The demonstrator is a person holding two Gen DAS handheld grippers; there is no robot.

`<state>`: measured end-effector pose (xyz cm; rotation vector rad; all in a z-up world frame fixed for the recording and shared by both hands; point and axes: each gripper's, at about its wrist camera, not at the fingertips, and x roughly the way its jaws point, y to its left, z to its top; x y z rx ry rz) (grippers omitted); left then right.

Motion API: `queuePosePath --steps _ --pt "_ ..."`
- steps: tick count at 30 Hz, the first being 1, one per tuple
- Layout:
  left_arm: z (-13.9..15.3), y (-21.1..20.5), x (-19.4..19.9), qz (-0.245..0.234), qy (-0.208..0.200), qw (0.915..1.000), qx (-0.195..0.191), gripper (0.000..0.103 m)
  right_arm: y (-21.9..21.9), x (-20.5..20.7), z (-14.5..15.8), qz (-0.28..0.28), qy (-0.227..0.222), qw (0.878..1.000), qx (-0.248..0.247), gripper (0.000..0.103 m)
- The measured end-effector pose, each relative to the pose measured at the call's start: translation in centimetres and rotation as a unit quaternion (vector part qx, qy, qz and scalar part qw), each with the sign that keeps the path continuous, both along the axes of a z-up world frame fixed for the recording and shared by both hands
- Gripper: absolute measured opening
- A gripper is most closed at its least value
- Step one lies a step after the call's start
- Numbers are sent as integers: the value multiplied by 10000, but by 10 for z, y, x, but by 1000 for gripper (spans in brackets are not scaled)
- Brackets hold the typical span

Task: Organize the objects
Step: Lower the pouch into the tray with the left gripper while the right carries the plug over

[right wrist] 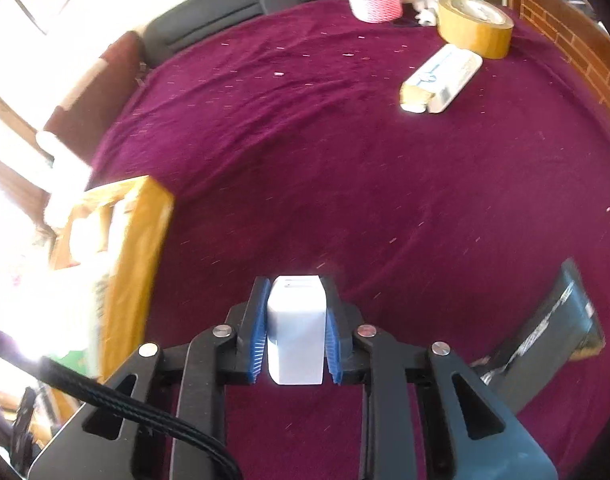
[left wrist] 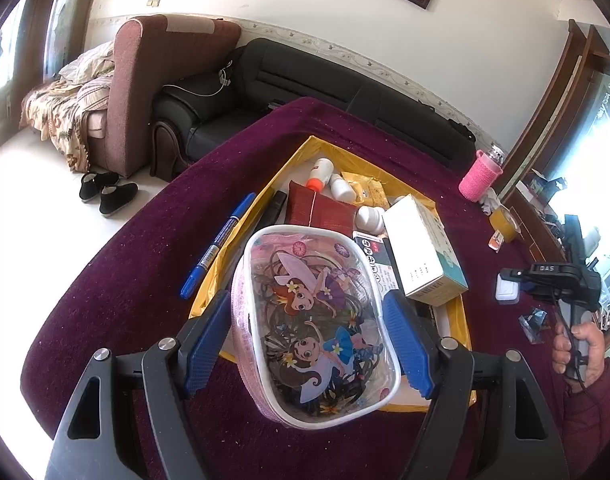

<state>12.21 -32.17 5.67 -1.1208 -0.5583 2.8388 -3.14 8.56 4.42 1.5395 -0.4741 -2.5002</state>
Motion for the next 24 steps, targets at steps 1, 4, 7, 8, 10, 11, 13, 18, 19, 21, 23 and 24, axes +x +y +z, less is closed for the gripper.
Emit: queuePosePath --steps 1,4,7,8,10,11,13,18,19,21,23,24 --pt "1 0 0 5 1 10000 -23 71 -3 6 6 71 76 9999 -92 22" --pt "3 3 -1 -1 -14 9999 -113 71 -15 25 25 344 273 9981 -429 22" --pt "2 8 -5 -49 -87 9995 -284 71 -39 39 43 803 421 9930 -751 22" --pt "2 9 -7 -64 -114 9994 -334 71 -50 46 49 989 446 9906 -829 22" --pt "0 14 -11 -99 -175 9987 -460 71 -72 57 55 1345 454 9855 -928 22" --pt "-1 16 -13 -123 -193 9984 -517 71 -89 63 55 1577 404 9817 -985 22" --pt "-2 22 -15 -173 -206 9974 -663 66 -112 70 52 1871 297 9764 -1041 22" --pt "-8 31 -22 -156 -184 9944 -1028 66 -178 83 30 2525 27 9639 -847 23" --pt "-9 30 -23 -147 -180 9944 -1032 66 -185 82 25 2591 -2 9627 -778 23" --pt "-8 29 -24 -86 -162 9944 -1040 66 -201 82 15 2718 -56 9605 -598 23" --pt "-5 29 -22 -9 -114 9941 -1081 66 -213 81 5 2793 -104 9593 -405 23" --pt "-3 28 -20 37 -80 9939 -1103 66 -217 80 2 2804 -97 9593 -326 23"
